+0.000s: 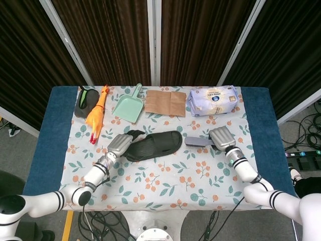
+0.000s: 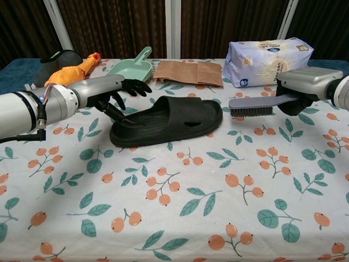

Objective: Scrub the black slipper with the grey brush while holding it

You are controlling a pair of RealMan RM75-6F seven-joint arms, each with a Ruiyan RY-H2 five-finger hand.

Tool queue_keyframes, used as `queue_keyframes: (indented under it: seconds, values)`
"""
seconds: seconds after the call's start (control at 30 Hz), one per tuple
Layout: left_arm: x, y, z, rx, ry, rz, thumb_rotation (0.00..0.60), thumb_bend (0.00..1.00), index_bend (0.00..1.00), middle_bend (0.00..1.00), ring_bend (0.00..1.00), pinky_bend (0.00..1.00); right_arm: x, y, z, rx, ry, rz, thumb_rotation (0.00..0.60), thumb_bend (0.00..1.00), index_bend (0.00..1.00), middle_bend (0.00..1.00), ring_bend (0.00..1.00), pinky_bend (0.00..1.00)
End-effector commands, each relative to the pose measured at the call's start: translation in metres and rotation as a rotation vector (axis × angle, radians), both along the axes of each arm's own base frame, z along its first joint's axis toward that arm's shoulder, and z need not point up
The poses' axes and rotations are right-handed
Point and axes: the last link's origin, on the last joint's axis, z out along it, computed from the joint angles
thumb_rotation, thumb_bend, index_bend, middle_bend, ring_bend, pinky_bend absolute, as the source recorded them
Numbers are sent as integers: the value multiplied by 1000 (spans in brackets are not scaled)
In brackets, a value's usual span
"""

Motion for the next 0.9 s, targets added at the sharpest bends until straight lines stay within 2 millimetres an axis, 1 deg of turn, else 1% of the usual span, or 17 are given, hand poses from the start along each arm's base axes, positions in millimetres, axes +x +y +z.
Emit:
queue_keyframes:
  seconds: [0.03,0.07,0.13,0.17,0.23,0.33,0.37,0.47,0.5,0.53,0.6,0.67,0.7,0.73,0.77,0.8,0.9]
  values:
    - [-1,-1,2,1,-7,-2,346,220,123,160,81,240,-7,2,-4,8,-4,-34,600,256,320,419,363,431]
    - [-1,-1,3,-1,-9,-3,317,220,108,141,62,224,-8,2,-3,7,-3,-40,600,199,219,349,290,365]
    - [-1,-2,6,3,-22,-5,276,214,93,114,39,210,-9,1,-1,4,-3,-50,600,107,82,245,196,281]
    - [-1,-3,8,8,-30,-6,249,209,87,105,32,207,-9,2,0,0,-9,-52,600,63,34,199,159,245]
    - [-2,-3,16,29,-54,-5,225,205,84,99,29,206,-9,3,6,-11,-21,-55,600,12,1,131,97,183]
    - [-6,-2,35,77,-73,-11,228,199,84,99,29,205,-10,5,19,-40,-36,-48,600,0,0,88,58,140]
    - [-9,-2,42,97,-78,-11,251,195,84,99,29,205,-10,6,25,-51,-44,-46,600,0,0,85,54,135]
    - [-21,-2,72,171,-88,4,378,182,84,100,29,206,-12,12,50,-103,-83,-44,600,0,0,84,48,127]
    - [-28,-4,85,200,-89,21,428,178,84,103,29,207,-14,17,62,-131,-101,-42,600,2,0,86,53,131]
    - [-35,-5,95,221,-90,37,461,176,85,106,30,208,-16,20,71,-157,-113,-38,600,16,0,95,73,148]
    - [-51,-9,118,272,-86,86,546,173,94,117,33,209,-23,32,93,-217,-132,-32,600,96,1,127,123,200]
    - [-70,-17,140,319,-57,127,599,172,107,127,47,209,-32,46,112,-266,-143,-34,600,246,62,194,167,260]
    - [-78,-21,149,341,-41,144,600,171,113,130,53,209,-37,52,119,-282,-147,-40,600,282,89,216,177,271]
    - [-86,-26,157,363,-18,157,600,171,116,130,54,209,-41,59,126,-294,-151,-50,600,342,130,248,197,284]
    - [-95,-31,165,382,10,167,600,171,122,130,54,209,-46,66,132,-306,-156,-59,600,370,144,261,206,290]
    - [-105,-39,175,407,44,185,600,171,125,130,54,209,-52,76,140,-320,-159,-71,600,383,148,263,207,292]
    - [-129,-63,196,473,126,223,600,171,126,131,54,209,-65,101,155,-359,-159,-85,600,398,154,261,207,292]
